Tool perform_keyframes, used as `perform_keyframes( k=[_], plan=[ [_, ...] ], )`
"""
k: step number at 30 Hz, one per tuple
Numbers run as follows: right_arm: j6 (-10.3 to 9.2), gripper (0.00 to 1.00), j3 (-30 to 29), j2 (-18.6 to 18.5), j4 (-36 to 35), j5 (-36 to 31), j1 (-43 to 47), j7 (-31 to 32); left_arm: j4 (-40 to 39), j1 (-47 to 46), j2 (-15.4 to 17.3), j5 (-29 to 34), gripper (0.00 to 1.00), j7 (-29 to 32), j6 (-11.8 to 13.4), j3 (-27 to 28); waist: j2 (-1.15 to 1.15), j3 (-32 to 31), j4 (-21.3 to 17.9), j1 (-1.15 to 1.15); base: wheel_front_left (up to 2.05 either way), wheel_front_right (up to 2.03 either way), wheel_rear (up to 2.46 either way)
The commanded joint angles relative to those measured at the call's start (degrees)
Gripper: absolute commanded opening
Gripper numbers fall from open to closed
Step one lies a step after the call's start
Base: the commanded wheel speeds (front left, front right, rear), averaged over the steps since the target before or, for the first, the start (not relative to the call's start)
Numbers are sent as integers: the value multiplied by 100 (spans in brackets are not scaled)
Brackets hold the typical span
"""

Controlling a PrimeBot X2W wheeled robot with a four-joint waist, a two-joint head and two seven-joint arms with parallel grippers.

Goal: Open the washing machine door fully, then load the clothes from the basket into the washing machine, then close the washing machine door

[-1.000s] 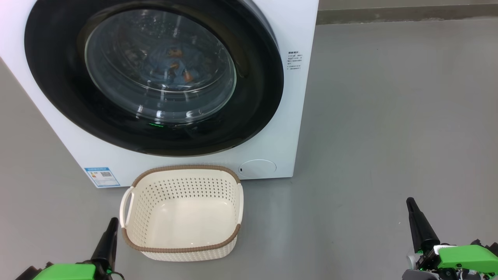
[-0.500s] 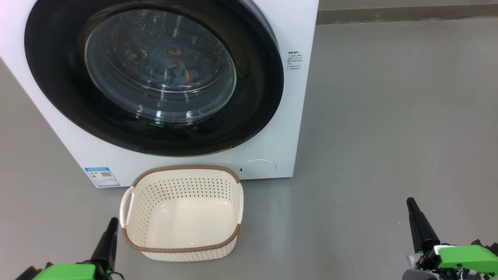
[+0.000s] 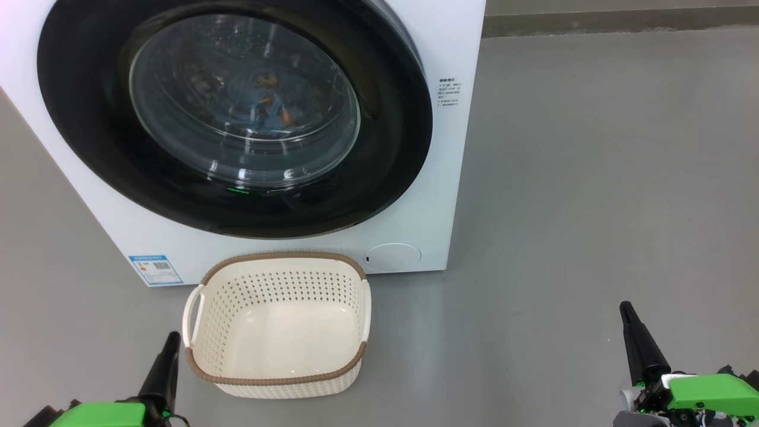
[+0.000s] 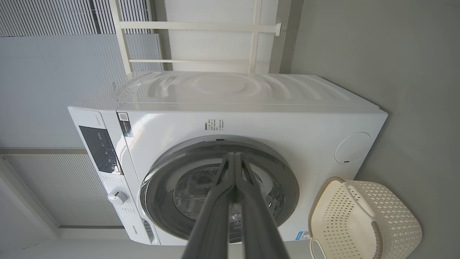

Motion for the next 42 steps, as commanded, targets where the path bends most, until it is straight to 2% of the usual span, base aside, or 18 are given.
perform_keyframes(
  k=[1,42],
  plan=[
    [10,0,118,-15,-141,1,-233,25,-148,-235,108,-48,0,34,-57,199,0,0,0,0,0,0,0],
    [10,0,99,-2,-140,-14,-235,40,-149,-235,108,-48,0,34,-57,198,0,0,0,0,0,0,0]
  ],
)
